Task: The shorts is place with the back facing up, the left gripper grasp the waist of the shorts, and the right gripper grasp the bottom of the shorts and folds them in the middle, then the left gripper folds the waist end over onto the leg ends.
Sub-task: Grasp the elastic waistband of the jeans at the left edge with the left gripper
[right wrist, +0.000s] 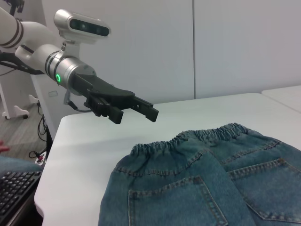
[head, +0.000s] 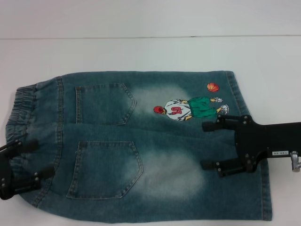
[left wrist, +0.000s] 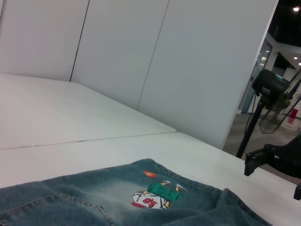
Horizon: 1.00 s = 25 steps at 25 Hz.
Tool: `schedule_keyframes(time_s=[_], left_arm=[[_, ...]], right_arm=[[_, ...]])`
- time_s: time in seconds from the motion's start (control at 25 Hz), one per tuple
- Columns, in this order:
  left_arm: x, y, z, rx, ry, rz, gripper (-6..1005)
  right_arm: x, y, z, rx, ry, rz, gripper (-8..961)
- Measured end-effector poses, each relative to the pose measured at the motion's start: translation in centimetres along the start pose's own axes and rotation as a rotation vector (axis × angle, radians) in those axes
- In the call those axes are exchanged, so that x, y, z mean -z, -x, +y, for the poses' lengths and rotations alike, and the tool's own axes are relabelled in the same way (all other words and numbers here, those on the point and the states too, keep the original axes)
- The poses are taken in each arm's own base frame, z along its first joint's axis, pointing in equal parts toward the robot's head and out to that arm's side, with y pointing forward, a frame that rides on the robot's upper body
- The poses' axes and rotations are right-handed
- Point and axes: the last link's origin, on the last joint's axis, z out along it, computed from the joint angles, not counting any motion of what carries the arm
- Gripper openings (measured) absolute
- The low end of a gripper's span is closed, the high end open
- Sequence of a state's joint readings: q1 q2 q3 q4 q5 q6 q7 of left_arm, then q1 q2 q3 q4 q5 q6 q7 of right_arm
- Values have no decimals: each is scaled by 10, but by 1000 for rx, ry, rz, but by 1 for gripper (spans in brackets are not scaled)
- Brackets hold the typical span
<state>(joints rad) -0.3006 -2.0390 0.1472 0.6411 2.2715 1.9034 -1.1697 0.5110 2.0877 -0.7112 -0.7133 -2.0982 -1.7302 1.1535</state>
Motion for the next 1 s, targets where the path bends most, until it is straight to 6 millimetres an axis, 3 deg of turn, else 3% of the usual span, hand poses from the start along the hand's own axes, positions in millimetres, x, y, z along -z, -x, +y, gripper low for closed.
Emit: schedule_keyframes(time_s=[0.44, 0.6, 1.0], left_arm=[[0, 0, 0, 7, -3, 2, 931], [8, -6, -7, 48, -61, -6, 930], [33, -37, -17, 201, -237, -340, 927]], right_arm=[[-2, 1, -1, 5, -1, 0, 942], [-2, 1, -2, 3, -5, -3, 941], [0, -1, -7, -8, -47, 13, 939]])
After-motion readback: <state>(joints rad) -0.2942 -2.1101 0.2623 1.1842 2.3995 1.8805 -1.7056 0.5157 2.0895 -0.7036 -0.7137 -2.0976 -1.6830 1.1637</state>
